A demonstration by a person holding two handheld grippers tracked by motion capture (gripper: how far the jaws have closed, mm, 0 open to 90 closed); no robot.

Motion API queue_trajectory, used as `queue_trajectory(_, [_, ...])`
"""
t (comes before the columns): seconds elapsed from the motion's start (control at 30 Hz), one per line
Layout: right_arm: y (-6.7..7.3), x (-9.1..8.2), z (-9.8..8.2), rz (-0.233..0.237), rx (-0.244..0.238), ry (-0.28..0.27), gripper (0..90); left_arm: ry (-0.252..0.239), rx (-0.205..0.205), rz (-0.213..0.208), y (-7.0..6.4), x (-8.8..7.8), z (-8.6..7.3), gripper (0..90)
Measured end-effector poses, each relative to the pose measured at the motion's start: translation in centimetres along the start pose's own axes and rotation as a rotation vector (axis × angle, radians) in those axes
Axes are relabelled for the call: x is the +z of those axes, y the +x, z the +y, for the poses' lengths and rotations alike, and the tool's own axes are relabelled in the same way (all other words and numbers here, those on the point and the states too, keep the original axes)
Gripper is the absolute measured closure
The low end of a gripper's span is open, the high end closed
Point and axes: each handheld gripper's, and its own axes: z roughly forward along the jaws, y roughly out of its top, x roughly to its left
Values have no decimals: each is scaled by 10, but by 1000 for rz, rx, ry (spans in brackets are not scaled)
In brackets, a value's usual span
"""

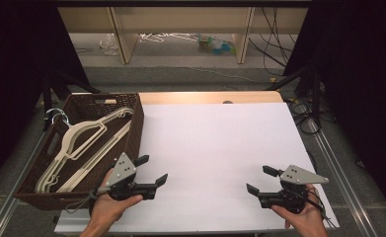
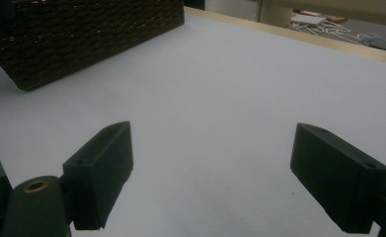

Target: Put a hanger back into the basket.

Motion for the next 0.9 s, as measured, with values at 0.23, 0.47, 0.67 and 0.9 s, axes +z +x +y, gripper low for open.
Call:
queue_trajectory(0.23, [6, -3, -1, 6, -5, 4, 175, 21, 11, -15, -9, 8, -13, 169])
queue_trajectory(0.47, [12, -3, -3, 9, -21, 1, 175, 21, -1, -10, -11, 7, -20, 169])
queue_trajectory(0.67, [17, -5, -4, 7, -26, -3, 175, 6, 0, 6, -11, 5, -24, 169])
queue_trajectory(0.9, [22, -6, -7, 30, -29, -6, 175, 10, -5, -1, -12, 4, -26, 169])
